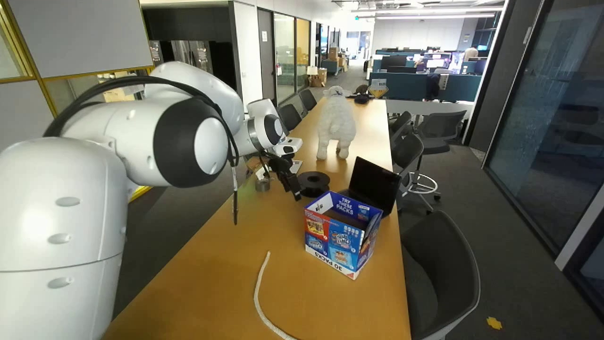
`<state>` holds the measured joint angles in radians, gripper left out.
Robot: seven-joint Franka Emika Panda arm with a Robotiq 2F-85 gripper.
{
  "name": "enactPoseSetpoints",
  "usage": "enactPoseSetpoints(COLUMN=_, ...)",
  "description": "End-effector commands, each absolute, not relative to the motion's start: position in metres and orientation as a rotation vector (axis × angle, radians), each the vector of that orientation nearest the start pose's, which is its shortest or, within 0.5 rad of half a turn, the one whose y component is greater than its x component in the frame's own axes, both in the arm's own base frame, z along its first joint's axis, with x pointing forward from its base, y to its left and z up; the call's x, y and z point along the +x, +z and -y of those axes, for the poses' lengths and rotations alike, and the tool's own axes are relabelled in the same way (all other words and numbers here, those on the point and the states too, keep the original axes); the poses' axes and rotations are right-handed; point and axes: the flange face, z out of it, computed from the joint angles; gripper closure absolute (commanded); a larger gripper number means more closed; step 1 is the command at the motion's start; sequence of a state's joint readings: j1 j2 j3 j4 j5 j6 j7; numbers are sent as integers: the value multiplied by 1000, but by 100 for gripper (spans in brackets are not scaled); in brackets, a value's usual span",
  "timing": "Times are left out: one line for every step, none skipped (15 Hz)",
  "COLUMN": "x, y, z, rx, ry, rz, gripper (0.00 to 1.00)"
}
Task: Put the ropes in the box one at a time
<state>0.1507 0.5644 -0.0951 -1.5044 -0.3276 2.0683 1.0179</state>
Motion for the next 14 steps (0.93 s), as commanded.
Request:
enactPoseSetpoints(x=632, y=374, z=-32, rx=-3209, ry=2, rz=-1207, gripper=0)
enactPoseSetpoints(x=614, y=378, z=-29, rx=-3217, ry=79, rz=-1227, gripper=0)
enactPoseSetpoints(x=596, y=380, z=-26, rx=-3219, ry=143, rz=-1250, gripper=0)
enactPoseSetpoints(x=577, y=380, z=-23, rx=-3217, ry=217, rz=-1284, gripper=0)
enactPoseSetpoints(x=561, y=379, z=-22, rx=-3210, ry=277, rz=-1313, gripper=0)
enactPoseSetpoints(x=543, y=374, z=-22, rx=-3195, ry=333, rz=-1348, gripper=0)
enactPoseSetpoints(x=530, y=368, z=-24, rx=-3181, ry=383, rz=-1363, gripper=0)
enactPoseSetpoints(x=518, y=359, z=-29, rx=-3161, ry=413, rz=-1403, gripper=0)
enactPoseSetpoints(x=508, y=351, z=-36, rx=-3122, ry=433, rz=-1401, gripper=0)
enactPoseSetpoints(x=502, y=341, z=-43, rx=-3085, ry=447, rz=-1459, gripper=0)
enactPoseSetpoints(x=497, y=332, z=-50, rx=-3050, ry=481, rz=-1506, gripper=0)
enactPoseSetpoints(x=494, y=321, z=-57, rx=-2995, ry=482, rz=-1578, gripper=0)
enactPoseSetpoints(x=492, y=313, z=-63, rx=-2959, ry=468, rz=-1657, gripper=0)
enactPoseSetpoints(x=492, y=305, z=-69, rx=-2919, ry=452, rz=-1714, gripper=0)
